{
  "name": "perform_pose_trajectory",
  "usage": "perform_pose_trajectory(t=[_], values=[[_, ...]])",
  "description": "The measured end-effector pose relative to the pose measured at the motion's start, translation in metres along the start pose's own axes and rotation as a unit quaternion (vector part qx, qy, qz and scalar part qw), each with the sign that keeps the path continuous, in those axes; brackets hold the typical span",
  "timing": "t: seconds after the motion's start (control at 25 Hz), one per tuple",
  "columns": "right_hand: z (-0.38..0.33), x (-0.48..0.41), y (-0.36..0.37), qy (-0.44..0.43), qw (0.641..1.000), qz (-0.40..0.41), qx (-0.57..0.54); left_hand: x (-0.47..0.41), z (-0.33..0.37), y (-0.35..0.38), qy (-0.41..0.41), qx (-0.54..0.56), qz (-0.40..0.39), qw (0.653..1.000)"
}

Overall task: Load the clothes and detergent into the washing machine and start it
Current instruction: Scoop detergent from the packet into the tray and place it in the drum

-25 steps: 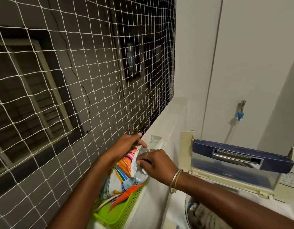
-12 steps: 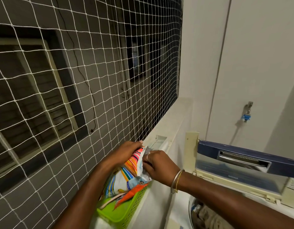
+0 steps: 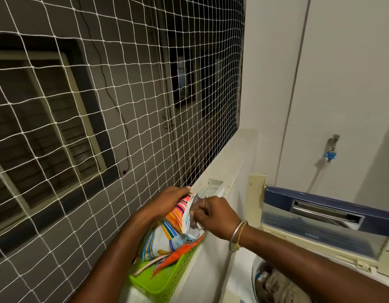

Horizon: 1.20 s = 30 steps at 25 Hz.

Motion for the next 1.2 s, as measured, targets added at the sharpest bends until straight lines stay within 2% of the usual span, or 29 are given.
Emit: perform_pose_trajectory(t=[0.2,0.44,0.88,1.2], values=[[0.018,-0.001,-0.02,0.064,0.992,0.021,-0.108,-0.008,0.006,-0.001,0.014,-0.012,-0.005,1.0],[0.032,0.006,-0.054,0.092,0.976,0.038,-0.192,-0.023,0.025,0.01,0.025,0.049,0.001,0.998],[0.044,0.006,-0.105,0.113,0.959,0.072,-0.249,-0.081,0.04,0.011,-0.012,-0.002,0.0,1.0],[0.065,-0.018,-0.135,0.134,0.948,0.091,-0.273,-0.122,0.036,0.021,-0.077,0.036,-0.001,0.996]])
Point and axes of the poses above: each hand's wrist, its own x-axis away from the middle knuckle, its own y-axis out of the palm, z = x × y, the point moved 9 cm from there along -x, towards the middle knuckle, and after that the axes turned 1 degree about z, right-handed, at the moved point
